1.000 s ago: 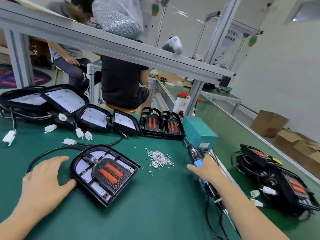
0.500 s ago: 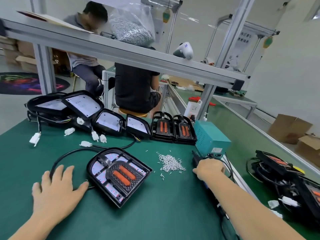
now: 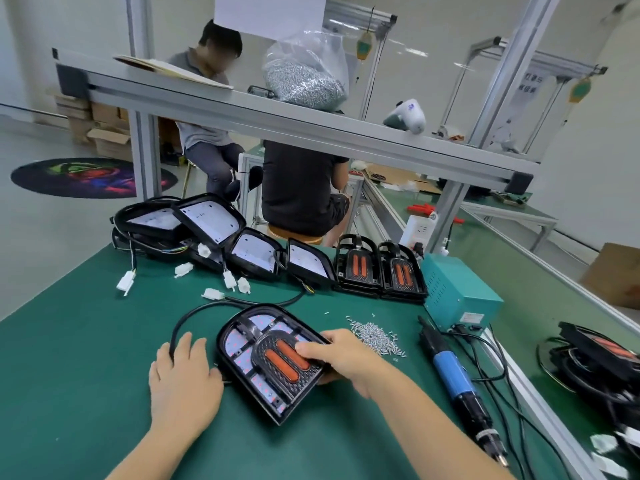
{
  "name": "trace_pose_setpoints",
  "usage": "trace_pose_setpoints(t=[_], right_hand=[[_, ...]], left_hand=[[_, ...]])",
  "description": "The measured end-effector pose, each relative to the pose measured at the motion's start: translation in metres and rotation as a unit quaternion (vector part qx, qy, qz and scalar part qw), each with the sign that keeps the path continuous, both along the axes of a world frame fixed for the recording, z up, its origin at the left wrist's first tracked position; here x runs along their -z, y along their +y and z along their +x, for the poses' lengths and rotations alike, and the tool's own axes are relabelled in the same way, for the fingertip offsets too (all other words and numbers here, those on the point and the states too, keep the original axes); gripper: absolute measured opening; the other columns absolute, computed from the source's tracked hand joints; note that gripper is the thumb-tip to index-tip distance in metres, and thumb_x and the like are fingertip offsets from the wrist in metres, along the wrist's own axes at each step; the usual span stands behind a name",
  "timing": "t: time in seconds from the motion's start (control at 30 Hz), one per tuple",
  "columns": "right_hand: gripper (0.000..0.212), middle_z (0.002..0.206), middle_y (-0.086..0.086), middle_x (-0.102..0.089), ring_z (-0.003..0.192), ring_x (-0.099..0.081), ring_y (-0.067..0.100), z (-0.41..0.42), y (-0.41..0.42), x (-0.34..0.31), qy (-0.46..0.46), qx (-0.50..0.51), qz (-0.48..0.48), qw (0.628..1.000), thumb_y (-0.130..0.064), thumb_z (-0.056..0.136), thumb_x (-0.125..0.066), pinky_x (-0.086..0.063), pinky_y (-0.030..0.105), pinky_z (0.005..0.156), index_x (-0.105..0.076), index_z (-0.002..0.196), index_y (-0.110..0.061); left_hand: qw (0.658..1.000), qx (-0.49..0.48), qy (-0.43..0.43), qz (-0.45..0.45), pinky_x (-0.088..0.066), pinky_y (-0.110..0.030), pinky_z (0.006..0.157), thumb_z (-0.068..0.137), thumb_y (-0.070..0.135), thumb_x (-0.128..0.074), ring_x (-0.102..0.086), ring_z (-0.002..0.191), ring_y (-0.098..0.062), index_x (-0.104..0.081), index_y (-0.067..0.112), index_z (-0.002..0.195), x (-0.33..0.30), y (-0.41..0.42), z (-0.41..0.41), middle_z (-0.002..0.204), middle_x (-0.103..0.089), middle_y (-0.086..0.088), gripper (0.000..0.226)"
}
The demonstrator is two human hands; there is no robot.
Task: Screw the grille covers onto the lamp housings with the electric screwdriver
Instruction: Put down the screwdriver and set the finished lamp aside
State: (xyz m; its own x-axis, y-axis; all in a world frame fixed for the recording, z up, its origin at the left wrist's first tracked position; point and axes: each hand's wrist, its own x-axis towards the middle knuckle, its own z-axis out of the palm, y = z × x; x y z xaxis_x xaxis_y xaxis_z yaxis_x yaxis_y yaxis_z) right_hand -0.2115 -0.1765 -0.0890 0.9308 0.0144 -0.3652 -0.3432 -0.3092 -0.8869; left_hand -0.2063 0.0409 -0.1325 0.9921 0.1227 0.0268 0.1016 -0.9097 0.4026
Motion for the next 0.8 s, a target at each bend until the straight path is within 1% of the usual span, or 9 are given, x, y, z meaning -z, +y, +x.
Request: trace_pose_setpoints(t=[0.13, 0.23, 0.3, 0.37, 0.47, 0.57, 0.67, 0.7, 0.8], right_hand=[[0.018, 0.087, 0.002, -0.071, 0.076, -0.064, 0.015, -0.01, -0.007, 0.01, -0.067, 0.049, 0.028, 0.996, -0.025, 0.088, -0.072, -0.054, 0.03, 0.075, -0.067, 0.098, -0.012], [0.014, 0.087, 0.0, -0.074, 0.076, -0.065, 0.01, -0.02, -0.016, 0.012, -0.115, 0.099, 0.013, 0.988, -0.025, 0.086, -0.073, -0.052, 0.028, 0.079, -0.068, 0.093, -0.014], [0.014, 0.093, 0.002, -0.075, 0.079, -0.066, 0.009, -0.026, -0.022, 0.013, -0.15, 0.121, 0.014, 0.981, -0.024, 0.087, -0.073, -0.053, 0.027, 0.081, -0.069, 0.095, -0.013], [0.01, 0.091, -0.001, -0.076, 0.078, -0.067, 0.007, -0.031, -0.027, 0.015, -0.184, 0.145, 0.036, 0.972, -0.021, 0.088, -0.072, -0.051, 0.018, 0.072, -0.07, 0.095, -0.014], [0.013, 0.09, 0.0, -0.076, 0.077, -0.067, 0.01, -0.034, -0.032, 0.012, -0.213, 0.207, 0.096, 0.95, -0.021, 0.087, -0.072, -0.05, 0.02, 0.068, -0.071, 0.097, -0.013], [0.019, 0.097, 0.006, -0.076, 0.092, -0.07, 0.023, -0.034, -0.038, 0.005, -0.232, 0.25, 0.136, 0.93, -0.024, 0.086, -0.072, -0.054, 0.038, 0.086, -0.07, 0.102, -0.013], [0.021, 0.099, 0.005, -0.076, 0.096, -0.07, 0.023, -0.036, -0.046, -0.005, -0.27, 0.273, 0.152, 0.911, -0.024, 0.085, -0.073, -0.052, 0.041, 0.095, -0.07, 0.103, -0.013], [0.025, 0.1, 0.005, -0.076, 0.097, -0.07, 0.023, -0.036, -0.049, -0.009, -0.28, 0.278, 0.156, 0.905, -0.027, 0.083, -0.074, -0.051, 0.041, 0.095, -0.07, 0.103, -0.012], [0.043, 0.102, 0.006, -0.075, 0.097, -0.07, 0.022, -0.038, -0.058, -0.022, -0.306, 0.288, 0.169, 0.892, -0.039, 0.071, -0.075, -0.052, 0.039, 0.092, -0.071, 0.104, -0.012]], left_hand=[[0.991, -0.034, -0.027, -0.123, -0.026, -0.044, 0.105, 0.081, -0.001, -0.055, -0.028, 0.13, -0.037, -0.029, 0.011, 0.145, -0.012, -0.01, 0.005, 0.156, -0.014, -0.009, 0.07], [0.981, -0.061, -0.02, -0.185, -0.035, -0.046, 0.097, 0.075, -0.008, -0.055, -0.041, 0.118, -0.042, -0.024, 0.004, 0.145, -0.017, -0.018, 0.014, 0.15, -0.02, -0.016, 0.077], [0.974, -0.084, 0.003, -0.212, -0.038, -0.043, 0.091, 0.077, -0.007, -0.053, -0.048, 0.111, -0.041, -0.026, 0.002, 0.143, -0.018, -0.02, 0.023, 0.139, -0.036, -0.018, 0.072], [0.967, -0.084, 0.008, -0.241, -0.039, -0.039, 0.085, 0.08, -0.004, -0.049, -0.052, 0.104, -0.037, -0.041, 0.0, 0.134, -0.016, -0.025, 0.032, 0.117, -0.056, -0.017, 0.054], [0.943, -0.091, -0.009, -0.32, -0.041, -0.038, 0.08, 0.086, -0.001, -0.042, -0.054, 0.097, -0.035, -0.052, -0.001, 0.121, -0.011, -0.048, 0.035, 0.105, -0.062, -0.02, 0.037], [0.864, -0.111, -0.01, -0.491, -0.042, -0.035, 0.076, 0.091, -0.002, -0.039, -0.052, 0.084, -0.029, -0.047, 0.003, 0.128, -0.011, -0.083, 0.035, 0.099, -0.059, -0.014, 0.038], [0.71, -0.096, 0.068, -0.694, -0.044, -0.025, 0.06, 0.089, -0.016, -0.033, -0.05, 0.069, -0.018, -0.046, 0.0, 0.127, -0.02, -0.109, 0.041, 0.088, -0.055, -0.009, 0.043], [0.677, -0.083, 0.09, -0.726, -0.046, -0.021, 0.054, 0.09, -0.018, -0.032, -0.051, 0.067, -0.016, -0.049, 0.0, 0.12, -0.024, -0.114, 0.042, 0.089, -0.057, -0.009, 0.039], [0.618, -0.031, 0.124, -0.776, -0.048, -0.015, 0.044, 0.094, -0.014, -0.032, -0.06, 0.062, -0.012, -0.051, 0.006, 0.114, -0.04, -0.124, 0.043, 0.09, -0.064, -0.007, 0.034]])
